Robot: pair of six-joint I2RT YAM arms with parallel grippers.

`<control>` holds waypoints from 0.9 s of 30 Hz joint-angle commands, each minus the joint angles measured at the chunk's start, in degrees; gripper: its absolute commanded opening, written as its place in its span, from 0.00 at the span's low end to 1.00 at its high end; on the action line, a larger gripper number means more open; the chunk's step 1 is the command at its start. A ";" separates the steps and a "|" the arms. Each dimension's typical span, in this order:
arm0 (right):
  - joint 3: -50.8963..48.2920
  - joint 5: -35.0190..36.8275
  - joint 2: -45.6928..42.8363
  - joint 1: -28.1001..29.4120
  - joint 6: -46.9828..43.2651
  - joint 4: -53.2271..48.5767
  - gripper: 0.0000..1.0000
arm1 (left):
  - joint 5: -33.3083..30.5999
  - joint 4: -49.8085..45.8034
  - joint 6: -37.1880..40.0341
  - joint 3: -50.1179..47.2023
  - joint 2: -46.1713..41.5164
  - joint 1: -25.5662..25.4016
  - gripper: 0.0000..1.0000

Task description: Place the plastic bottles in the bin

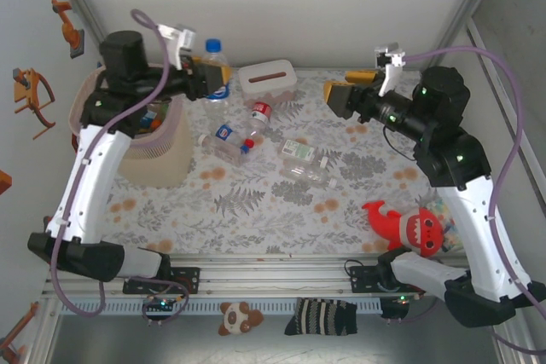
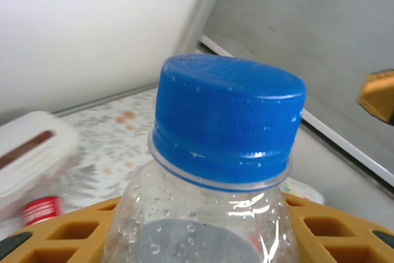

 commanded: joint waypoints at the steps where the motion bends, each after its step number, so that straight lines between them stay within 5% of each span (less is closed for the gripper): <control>1: 1.87 0.32 0.41 0.29 -0.77 0.03 0.74 | -1.01 -8.63 2.86 1.21 -1.46 5.76 0.51; 12: 1.85 -0.91 1.76 0.30 -0.65 0.37 0.74 | -5.31 -17.84 7.98 0.15 -2.09 23.14 0.51; 18: 1.52 -1.20 1.77 0.33 -0.47 0.41 0.74 | -11.06 -21.46 13.41 -0.87 -0.29 25.57 0.51; 27: 0.92 -1.20 1.46 0.27 -0.12 0.55 0.74 | -10.00 -23.49 16.65 -7.60 3.34 25.66 0.53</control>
